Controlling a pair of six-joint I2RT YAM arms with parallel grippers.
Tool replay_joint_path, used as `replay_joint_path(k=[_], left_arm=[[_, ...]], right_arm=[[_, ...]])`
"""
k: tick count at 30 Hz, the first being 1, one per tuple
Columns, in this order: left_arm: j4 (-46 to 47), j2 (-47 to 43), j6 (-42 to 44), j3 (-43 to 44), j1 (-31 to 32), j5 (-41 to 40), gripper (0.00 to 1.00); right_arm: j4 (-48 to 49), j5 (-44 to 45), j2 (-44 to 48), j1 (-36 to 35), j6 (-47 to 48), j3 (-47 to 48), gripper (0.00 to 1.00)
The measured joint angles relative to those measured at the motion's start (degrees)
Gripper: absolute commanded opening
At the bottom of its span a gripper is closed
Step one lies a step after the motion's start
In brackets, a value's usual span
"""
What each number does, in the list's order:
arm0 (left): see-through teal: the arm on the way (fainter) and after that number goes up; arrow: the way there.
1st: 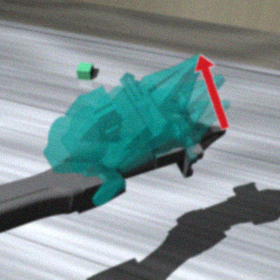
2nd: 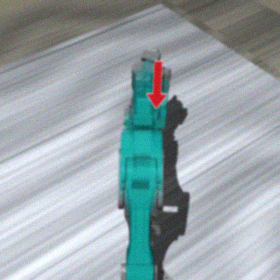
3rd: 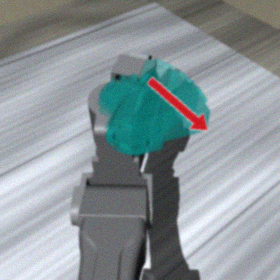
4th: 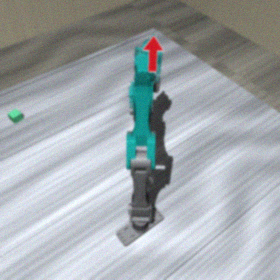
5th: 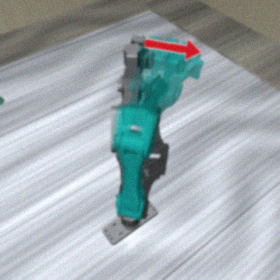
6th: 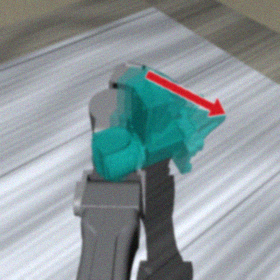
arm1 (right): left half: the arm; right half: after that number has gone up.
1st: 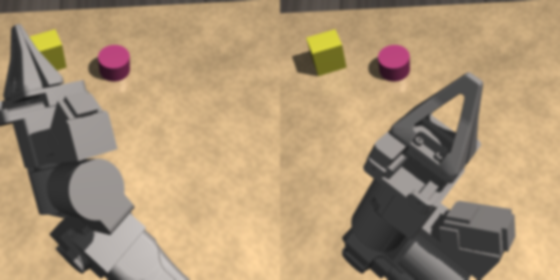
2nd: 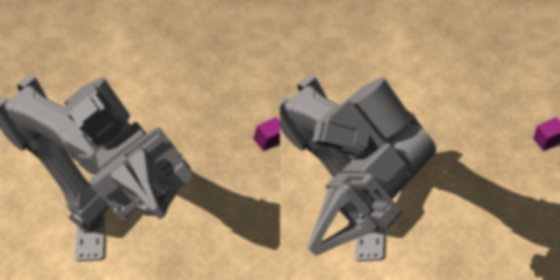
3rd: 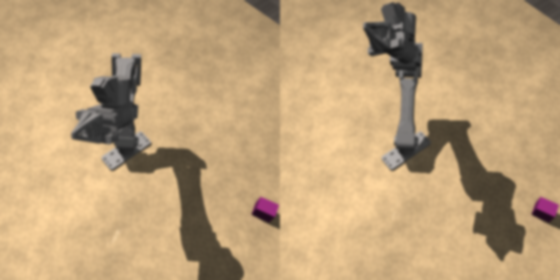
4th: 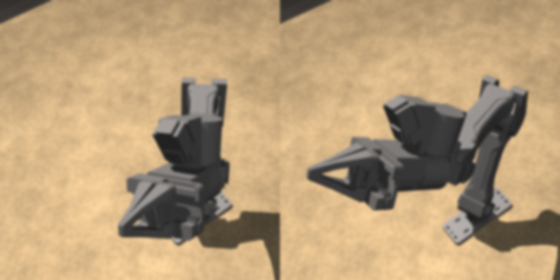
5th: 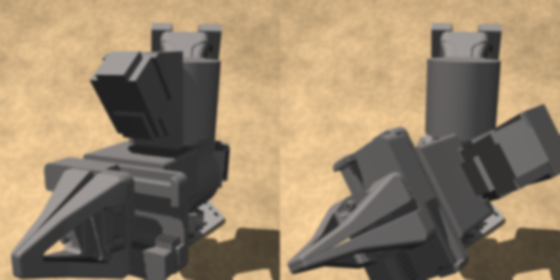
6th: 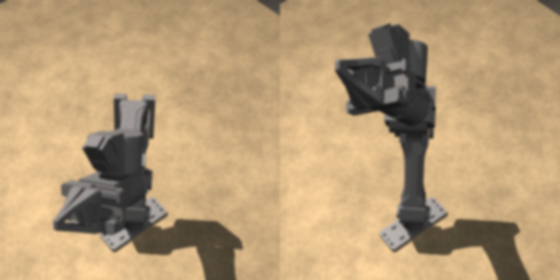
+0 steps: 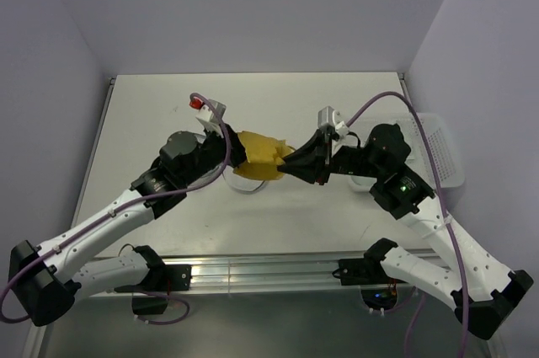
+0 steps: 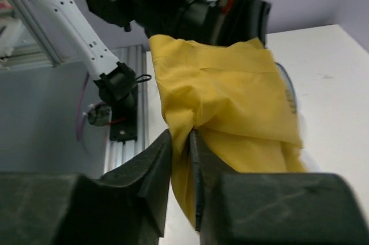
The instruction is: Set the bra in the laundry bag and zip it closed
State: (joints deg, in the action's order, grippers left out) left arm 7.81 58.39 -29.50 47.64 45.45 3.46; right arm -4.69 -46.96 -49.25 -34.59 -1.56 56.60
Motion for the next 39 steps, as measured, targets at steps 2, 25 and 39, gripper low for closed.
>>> replay_joint_path(k=[2, 25, 39], left_arm=[[-1.33, 0.96, -0.83, 1.14, -1.27, -0.59, 0.0], [-1.64, -3.82, 0.15, -4.35, -2.95, 1.55, 0.0], [-1.22, -4.66, 1.68, -4.9, -2.95, 4.92, 0.0]], right_arm=[[2.73, -0.37, 1.07, -0.52, -2.21, -3.43, 0.37], [-5.95, 3.63, -21.75, 3.02, 3.69, 8.24, 0.99], [1.77, -16.22, -27.63, 2.1, -3.61, 2.95, 0.98]])
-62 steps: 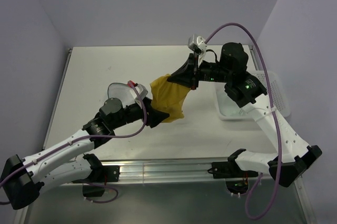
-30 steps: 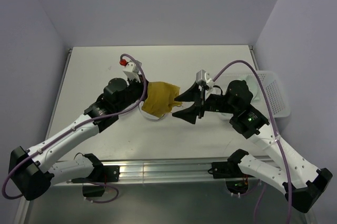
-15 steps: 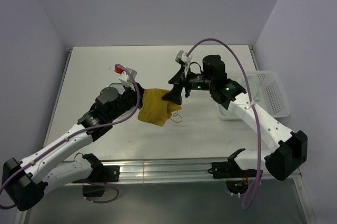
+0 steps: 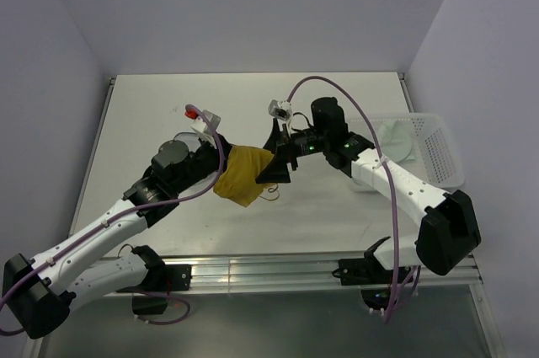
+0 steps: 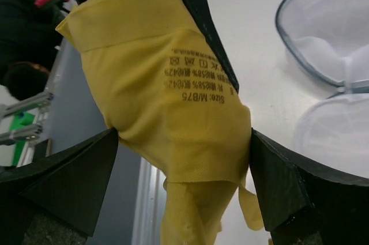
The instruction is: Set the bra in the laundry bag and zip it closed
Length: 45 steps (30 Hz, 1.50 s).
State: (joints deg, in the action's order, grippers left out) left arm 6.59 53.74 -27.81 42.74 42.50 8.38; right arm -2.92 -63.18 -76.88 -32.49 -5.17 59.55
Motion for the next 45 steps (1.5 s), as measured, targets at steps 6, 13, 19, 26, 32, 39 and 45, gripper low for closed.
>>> replay_joint_path(k=[6, 13, 19, 26, 32, 39, 45], left_arm=[[-0.07, 0.07, 0.02, 0.0, 0.0, -0.17, 0.1], [-4.42, 0.11, -1.09, 1.99, 0.0, -4.98, 0.88], [-14.75, -0.37, -2.82, 6.93, 0.15, -17.22, 0.92], [-22.18, -1.46, -6.29, 8.59, -6.49, -32.39, 0.78], [-23.69, -4.79, -9.88, 1.25, -16.52, -35.54, 0.73], [-23.58, -3.89, -12.61, -5.6, -19.91, -35.69, 0.71], [-20.09, 2.05, -13.14, -6.14, -20.59, -36.96, 0.64]], right_arm=[[10.62, -2.27, -0.42, -0.26, -9.42, -4.79, 0.69], [20.44, -2.21, -1.33, -0.26, -17.66, -7.98, 0.22], [26.64, -0.39, -1.79, -0.24, -22.27, -9.73, 0.12], [26.36, 3.91, -3.28, 0.35, -22.86, -9.51, 0.09], [16.22, 10.71, -4.96, 0.68, -18.23, -4.96, 0.06], [4.72, 21.38, -8.31, 0.11, -14.29, 2.29, 0.03], [-3.65, 32.52, -10.49, -2.16, -11.82, 8.28, 0.01]])
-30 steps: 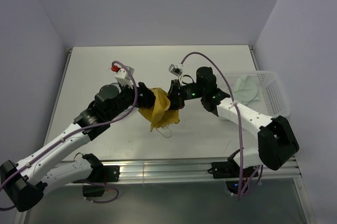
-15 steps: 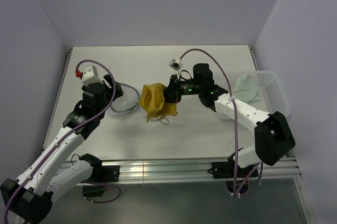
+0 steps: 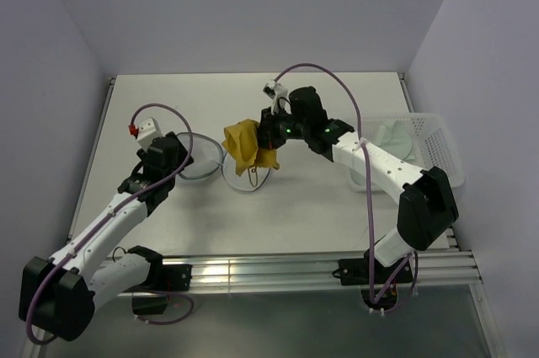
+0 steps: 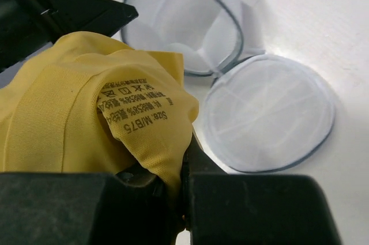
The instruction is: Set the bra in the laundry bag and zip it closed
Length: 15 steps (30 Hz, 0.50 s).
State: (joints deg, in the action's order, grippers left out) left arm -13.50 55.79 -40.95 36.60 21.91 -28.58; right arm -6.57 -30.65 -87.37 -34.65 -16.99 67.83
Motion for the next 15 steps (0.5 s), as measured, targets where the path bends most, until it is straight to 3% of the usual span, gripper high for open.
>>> replay_joint_path(k=[3, 6, 7, 9, 15], left_arm=[[2.38, 3.78, 0.46, 0.02, -0.07, -0.98, 0.55], [4.09, 6.03, 1.14, 0.02, -0.11, -1.31, 0.31], [4.59, 6.43, 1.31, 0.02, -0.13, -1.29, 0.15], [5.42, 6.58, 1.88, 0.02, -0.13, -1.2, 0.01], [12.33, 2.34, 2.16, -4.2, -0.13, 4.0, 0.0]], right_arm=[[-3.32, 4.81, -1.62, -1.57, 1.25, 2.99, 0.01], [-7.67, 9.25, -2.6, -2.75, 2.64, 5.42, 0.0], [-9.14, 11.13, -3.06, -3.08, 3.19, 6.6, 0.0], [-11.52, 14.21, -3.67, -3.48, 4.0, 8.52, 0.0], [-18.45, 24.61, -3.78, -4.79, 6.12, 12.85, 0.0]])
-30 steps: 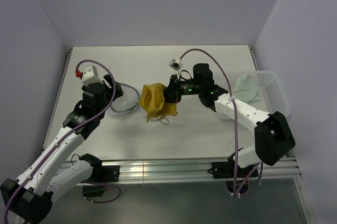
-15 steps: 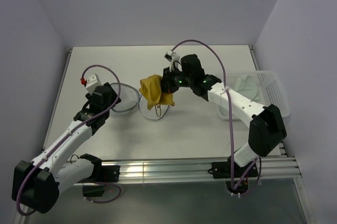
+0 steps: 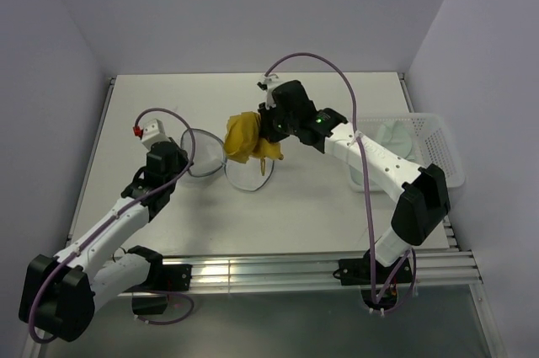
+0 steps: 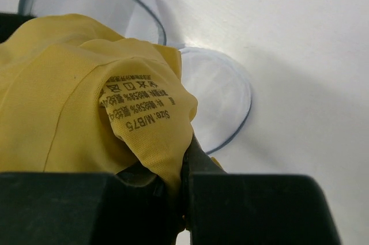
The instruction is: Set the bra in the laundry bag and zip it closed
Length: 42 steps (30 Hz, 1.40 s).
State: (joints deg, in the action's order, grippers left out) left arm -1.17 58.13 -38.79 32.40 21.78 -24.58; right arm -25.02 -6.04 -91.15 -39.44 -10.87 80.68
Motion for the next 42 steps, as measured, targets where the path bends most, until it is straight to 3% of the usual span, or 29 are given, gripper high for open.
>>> replay_joint_path(k=[7, 13, 19, 34, 38, 42], left_arm=[[4.52, -4.94, -2.23, -4.83, 0.0, 10.23, 0.0], [5.2, -7.08, -2.91, -5.09, 0.0, 15.23, 0.0], [5.29, -9.44, -3.82, -5.07, 0.0, 18.91, 0.0], [8.57, -10.43, -5.75, -6.95, 0.0, 24.3, 0.0], [10.01, -9.46, -5.9, -8.41, -0.02, 24.46, 0.0], [12.11, -7.13, -5.88, -8.63, -0.02, 24.92, 0.01]], right_arm=[[-5.9, 11.28, -1.51, -2.51, 1.88, 4.48, 0.0], [-6.86, 7.5, -1.51, -2.82, 2.86, 4.37, 0.0], [-7.45, 10.75, -2.71, -4.02, 2.43, 4.92, 0.0], [-12.02, 26.47, -20.5, -10.43, -0.11, 18.45, 0.0], [-11.13, 24.63, -20.5, -11.91, -0.66, 18.01, 0.0], [-6.08, 16.98, -18.12, -14.14, -1.2, 12.09, 0.0]])
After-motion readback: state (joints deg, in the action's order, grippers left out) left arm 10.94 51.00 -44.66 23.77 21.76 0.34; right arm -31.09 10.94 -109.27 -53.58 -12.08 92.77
